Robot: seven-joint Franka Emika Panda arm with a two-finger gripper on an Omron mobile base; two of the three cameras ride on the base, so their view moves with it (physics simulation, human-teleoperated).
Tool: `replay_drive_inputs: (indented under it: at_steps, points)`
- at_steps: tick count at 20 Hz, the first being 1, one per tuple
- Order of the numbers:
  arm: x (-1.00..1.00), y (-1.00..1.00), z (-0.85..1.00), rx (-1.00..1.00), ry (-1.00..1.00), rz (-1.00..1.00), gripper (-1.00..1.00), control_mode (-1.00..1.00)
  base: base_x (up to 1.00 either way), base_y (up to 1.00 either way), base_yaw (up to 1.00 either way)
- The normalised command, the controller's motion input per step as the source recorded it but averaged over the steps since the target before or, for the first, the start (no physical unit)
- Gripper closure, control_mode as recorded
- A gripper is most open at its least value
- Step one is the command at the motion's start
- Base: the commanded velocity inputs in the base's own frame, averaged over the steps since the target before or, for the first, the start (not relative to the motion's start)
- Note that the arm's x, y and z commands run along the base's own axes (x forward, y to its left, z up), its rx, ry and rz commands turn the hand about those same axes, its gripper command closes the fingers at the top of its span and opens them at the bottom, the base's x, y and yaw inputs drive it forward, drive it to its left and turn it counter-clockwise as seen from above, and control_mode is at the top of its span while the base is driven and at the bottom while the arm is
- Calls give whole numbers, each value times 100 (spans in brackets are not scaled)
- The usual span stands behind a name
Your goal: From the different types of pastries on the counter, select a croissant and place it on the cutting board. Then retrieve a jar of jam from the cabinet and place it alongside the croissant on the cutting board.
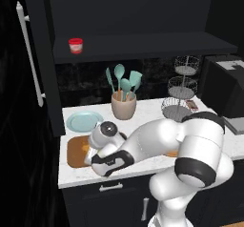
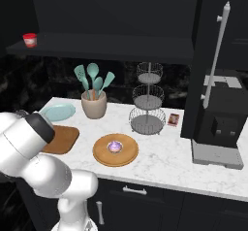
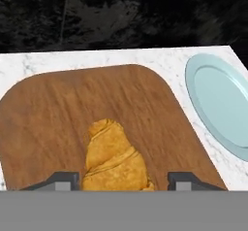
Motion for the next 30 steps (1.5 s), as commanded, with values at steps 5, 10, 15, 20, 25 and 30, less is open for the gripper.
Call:
replay_drive_inputs:
  at_steps: [5,10,15,20,25,30]
  points:
    - [0,3,5,0,-1,5,-100,-100,0,0,0]
    - [-19,-5,73,1,-12,1,-100,-100,0,0,0]
    - [-16,-36,98,10,-24,0,-100,-100,0,0,0]
    - [-17,-50,100,24,-10,0,-100,-100,0,0,0]
    - [-9,-47,100,28,0,0,-100,-100,0,0,0]
    - [-7,-37,100,24,0,1,-100,-100,0,0,0]
